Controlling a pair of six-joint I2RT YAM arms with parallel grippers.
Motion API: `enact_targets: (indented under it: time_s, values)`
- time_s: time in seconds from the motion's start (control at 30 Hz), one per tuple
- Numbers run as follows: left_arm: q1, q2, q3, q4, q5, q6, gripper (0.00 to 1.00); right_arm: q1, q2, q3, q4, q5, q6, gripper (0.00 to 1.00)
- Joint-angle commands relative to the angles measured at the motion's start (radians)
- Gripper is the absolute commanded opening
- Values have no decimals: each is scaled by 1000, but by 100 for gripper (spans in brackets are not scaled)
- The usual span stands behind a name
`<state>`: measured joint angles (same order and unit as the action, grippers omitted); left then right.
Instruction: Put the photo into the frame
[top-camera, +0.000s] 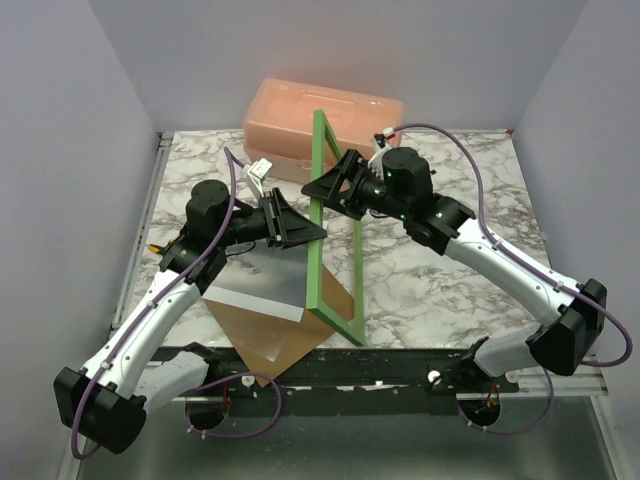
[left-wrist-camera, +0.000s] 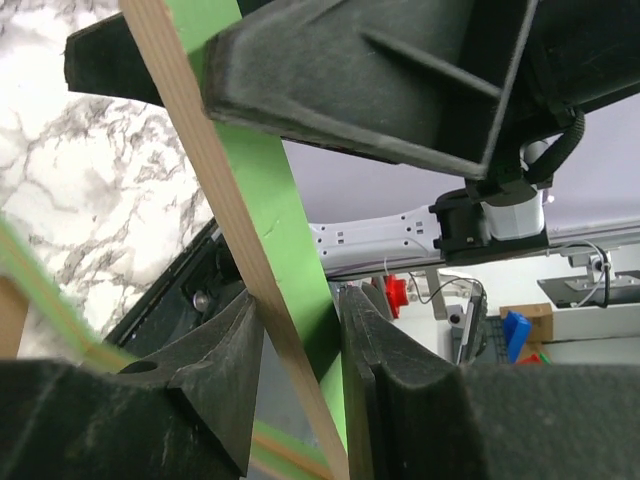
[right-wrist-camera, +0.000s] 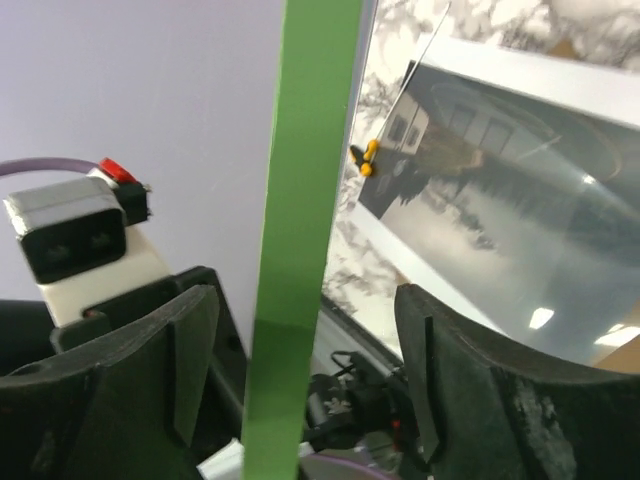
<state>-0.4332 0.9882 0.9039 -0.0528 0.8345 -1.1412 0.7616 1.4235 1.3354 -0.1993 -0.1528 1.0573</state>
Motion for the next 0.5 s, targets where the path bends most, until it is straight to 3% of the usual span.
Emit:
enact_targets:
  time_s: [0.0, 0.13, 0.23, 0.47]
  values:
    - [-4, -7, 103, 37, -30, 53, 0, -29, -60, 63, -66, 67, -76, 84]
    - [-4, -7, 124, 130, -19, -18, 0, -60, -83, 101, -139, 75, -99, 99]
    - [-4, -15, 151, 123, -31, -17, 0, -74, -98, 106, -152, 67, -103, 100]
    - [-4, 6, 333, -352, -197, 260, 0, -89, -87, 111, -154, 5, -93, 100]
